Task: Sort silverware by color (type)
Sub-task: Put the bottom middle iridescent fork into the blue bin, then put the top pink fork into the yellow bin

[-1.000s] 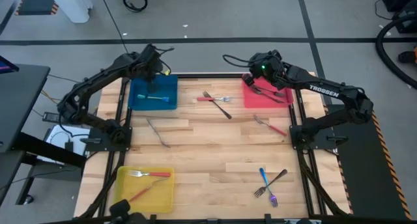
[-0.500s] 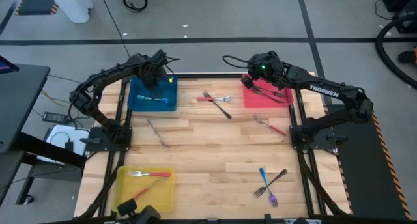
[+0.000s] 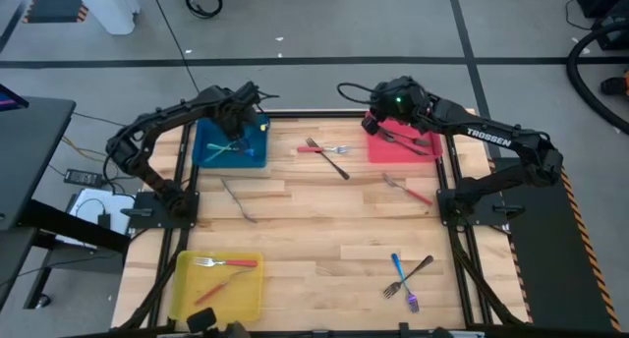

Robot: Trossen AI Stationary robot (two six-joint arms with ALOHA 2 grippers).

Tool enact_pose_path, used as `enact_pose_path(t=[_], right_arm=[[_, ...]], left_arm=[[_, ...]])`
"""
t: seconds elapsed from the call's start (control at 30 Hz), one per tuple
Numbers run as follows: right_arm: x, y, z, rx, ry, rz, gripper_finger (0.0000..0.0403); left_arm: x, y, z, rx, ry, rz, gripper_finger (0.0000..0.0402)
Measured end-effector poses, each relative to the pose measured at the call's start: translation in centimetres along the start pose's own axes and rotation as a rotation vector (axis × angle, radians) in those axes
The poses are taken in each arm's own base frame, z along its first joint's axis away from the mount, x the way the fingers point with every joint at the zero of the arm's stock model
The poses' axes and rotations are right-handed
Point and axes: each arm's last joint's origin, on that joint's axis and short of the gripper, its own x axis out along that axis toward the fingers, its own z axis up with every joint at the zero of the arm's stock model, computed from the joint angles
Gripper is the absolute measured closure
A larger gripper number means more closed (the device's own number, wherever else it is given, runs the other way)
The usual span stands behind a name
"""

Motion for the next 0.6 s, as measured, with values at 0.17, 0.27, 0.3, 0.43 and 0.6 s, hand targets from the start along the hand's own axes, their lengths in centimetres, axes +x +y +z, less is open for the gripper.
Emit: enact_pose_path(t=[0.17,0.27,0.3,0.43,0.6], right_arm=[[1.5,1.0,0.6,-0.065,-0.088,0.205,0.03],[3.8,2.0,0.3,-0.09,-0.076,0.264,0.03],[4.6,2.3,0.1,-0.104,-0.062,0.27,0.03],[7.6,3.4,-1.2,-0.179,0.004,0.281,0.0302],[10.2,4.4,-2.8,-0.275,0.079,0.307,0.0302]], left_arm=[[-0.7,-2.2,0.9,0.073,-0.036,0.001,0.0307],[-1.1,-3.6,1.7,0.095,-0.098,0.01,0.0307],[-1.3,-4.0,2.1,0.098,-0.128,0.015,0.0307],[-2.0,-5.9,3.1,0.128,-0.212,0.021,0.0308],[-2.7,-7.8,3.6,0.177,-0.264,0.018,0.0308]])
